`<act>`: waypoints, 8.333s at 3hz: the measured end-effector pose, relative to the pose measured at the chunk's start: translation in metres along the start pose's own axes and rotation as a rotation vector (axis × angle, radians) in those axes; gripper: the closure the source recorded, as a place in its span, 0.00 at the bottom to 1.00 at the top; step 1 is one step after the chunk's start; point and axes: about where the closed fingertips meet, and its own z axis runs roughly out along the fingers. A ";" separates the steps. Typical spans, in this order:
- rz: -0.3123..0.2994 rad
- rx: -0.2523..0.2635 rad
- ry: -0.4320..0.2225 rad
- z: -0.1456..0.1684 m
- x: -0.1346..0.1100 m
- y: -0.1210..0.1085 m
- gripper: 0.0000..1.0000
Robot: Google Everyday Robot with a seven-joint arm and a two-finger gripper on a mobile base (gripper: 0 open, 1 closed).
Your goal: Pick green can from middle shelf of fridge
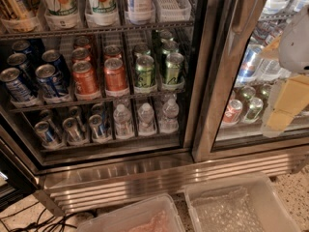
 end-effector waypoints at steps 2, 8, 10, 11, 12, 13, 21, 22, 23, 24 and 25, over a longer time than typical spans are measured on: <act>0.052 0.008 -0.012 -0.002 0.009 0.002 0.00; 0.233 0.007 -0.191 -0.101 0.080 0.021 0.00; 0.253 0.133 -0.277 -0.147 0.078 0.004 0.00; 0.229 0.059 -0.289 -0.117 0.068 0.008 0.00; 0.187 -0.032 -0.303 -0.068 0.040 0.023 0.00; 0.203 -0.097 -0.285 -0.040 0.043 0.038 0.00; 0.407 -0.257 -0.441 0.120 -0.096 0.089 0.00; 0.518 -0.250 -0.467 0.147 -0.121 0.080 0.00; 0.518 -0.250 -0.466 0.147 -0.121 0.080 0.00; 0.554 -0.198 -0.454 0.159 -0.123 0.072 0.00; 0.624 -0.070 -0.429 0.177 -0.113 0.046 0.00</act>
Offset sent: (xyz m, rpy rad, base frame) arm -0.0117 -0.0224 -0.0051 0.0557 0.0127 -0.1105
